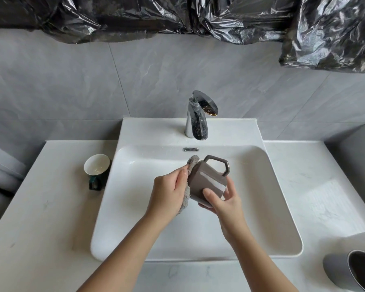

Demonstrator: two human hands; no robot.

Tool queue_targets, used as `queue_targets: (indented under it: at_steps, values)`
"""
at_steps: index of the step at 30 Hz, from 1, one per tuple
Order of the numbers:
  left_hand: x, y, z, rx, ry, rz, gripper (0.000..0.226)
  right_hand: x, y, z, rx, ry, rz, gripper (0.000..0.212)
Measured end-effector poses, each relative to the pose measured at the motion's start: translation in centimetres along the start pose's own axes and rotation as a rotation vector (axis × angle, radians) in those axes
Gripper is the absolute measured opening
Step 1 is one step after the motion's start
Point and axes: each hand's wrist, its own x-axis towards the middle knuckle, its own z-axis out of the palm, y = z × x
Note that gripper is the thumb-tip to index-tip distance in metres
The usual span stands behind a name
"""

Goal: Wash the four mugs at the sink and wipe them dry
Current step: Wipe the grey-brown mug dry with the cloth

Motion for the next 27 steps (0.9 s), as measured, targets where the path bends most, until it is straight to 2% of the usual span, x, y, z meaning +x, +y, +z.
queue_targets:
  at_steps: [2, 5, 9, 12, 14, 15, 17, 18, 21, 24, 27]
  values:
    - [-0.2, -0.4, -0.1, 0.043, 0.049, 0.154, 0.042, 0.0, -0.7, 0.4, 0.177, -0.093, 0.166, 0.051]
    - [-0.1, -0.5, -0.6, 0.104, 0.094, 0.344, 0.035, -0.2, -1.0, 0.7, 0.427, -0.180, 0.336, 0.050]
    - [0.3, -1.0, -1.1, 0.186, 0.179, 0.503, 0.032, -0.6, -1.3, 1.1, 0.509, -0.202, 0.364, 0.057]
    - [0.6, -1.5, -1.1, 0.231, 0.203, 0.519, 0.032, -0.8, -1.0, 1.2, 0.496, -0.205, 0.361, 0.054]
    - [0.2, -1.1, -0.8, 0.151, 0.208, 0.383, 0.033, -0.7, -0.9, 0.9, 0.399, -0.187, 0.304, 0.057]
    - [0.0, -0.6, -0.7, 0.092, 0.205, 0.268, 0.033, -0.6, -0.9, 0.6, 0.336, -0.178, 0.259, 0.066]
    - [-0.1, -0.1, -0.6, 0.013, 0.173, -0.035, 0.033, -0.6, -1.2, -0.2, 0.218, -0.187, 0.165, 0.087]
    - [0.1, -0.5, -0.6, -0.029, 0.156, -0.203, 0.039, -0.6, -1.3, -0.6, 0.169, -0.203, 0.125, 0.092]
    - [0.6, -1.4, -1.0, -0.288, 0.105, -0.589, 0.036, -1.0, -1.7, -1.0, 0.039, -0.237, -0.004, 0.075]
    - [0.1, -0.4, -0.7, -0.438, 0.111, -0.728, 0.043, -0.9, -2.2, -0.8, -0.228, -0.164, -0.145, 0.079]
    - [-0.6, 0.9, 0.5, -0.613, 0.162, -0.885, 0.033, -0.8, -2.1, -0.4, -0.395, -0.112, -0.276, 0.081]
